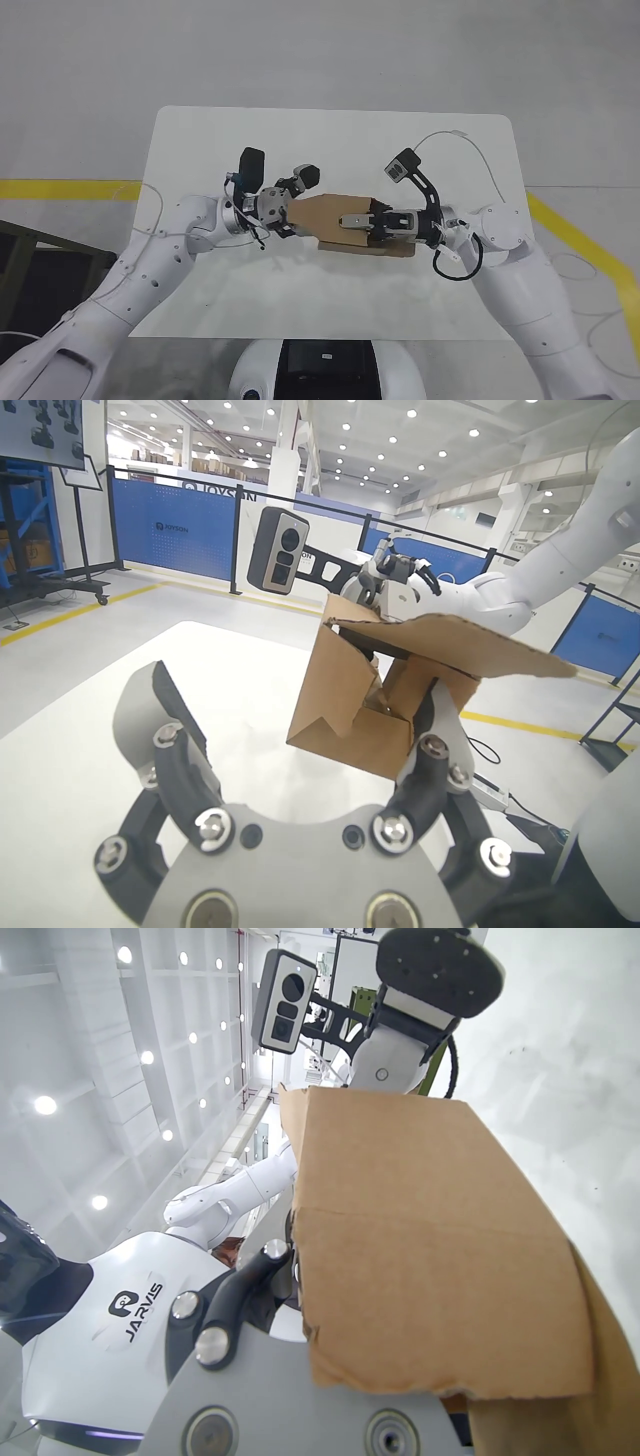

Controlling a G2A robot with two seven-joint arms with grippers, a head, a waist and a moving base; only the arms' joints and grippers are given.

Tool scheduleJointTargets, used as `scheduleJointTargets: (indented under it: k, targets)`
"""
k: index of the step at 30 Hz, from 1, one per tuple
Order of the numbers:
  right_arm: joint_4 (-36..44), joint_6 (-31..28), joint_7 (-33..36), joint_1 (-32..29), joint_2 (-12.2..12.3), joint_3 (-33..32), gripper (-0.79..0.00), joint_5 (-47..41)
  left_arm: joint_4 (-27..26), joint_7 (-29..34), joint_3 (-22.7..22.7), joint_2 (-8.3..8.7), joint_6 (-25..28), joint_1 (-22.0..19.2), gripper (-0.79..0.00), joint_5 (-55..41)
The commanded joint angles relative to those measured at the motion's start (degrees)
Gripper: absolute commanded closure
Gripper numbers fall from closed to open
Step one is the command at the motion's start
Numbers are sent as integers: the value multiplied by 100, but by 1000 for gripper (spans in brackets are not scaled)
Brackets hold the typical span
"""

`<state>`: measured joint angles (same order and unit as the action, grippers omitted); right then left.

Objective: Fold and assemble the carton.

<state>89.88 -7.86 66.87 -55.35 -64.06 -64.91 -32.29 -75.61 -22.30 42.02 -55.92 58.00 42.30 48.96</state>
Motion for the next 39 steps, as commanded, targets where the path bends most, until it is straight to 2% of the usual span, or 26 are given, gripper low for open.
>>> scheduleJointTargets:
  k: [1, 8, 17, 26, 39]
  targets:
    - [4, 3, -3, -1, 1, -3, 0, 3, -7, 6, -18, -12, 0, -23, -785, 0]
    - [-93, -4, -38, -21, 14, -65, 0, 31, 104, -126, 83, 0, 0, -18, -785, 26]
    - [-325, 66, -208, -25, 54, -188, 0, 354, 319, -464, 544, 135, 0, 267, -785, 56]
    - [-554, 277, -125, 109, 34, 49, 0, 608, 11, -499, 922, 275, 0, 478, -785, 220]
    - [-299, 253, -52, 181, 25, 175, 0, 721, 293, 314, 726, 113, 0, 250, -785, -141]
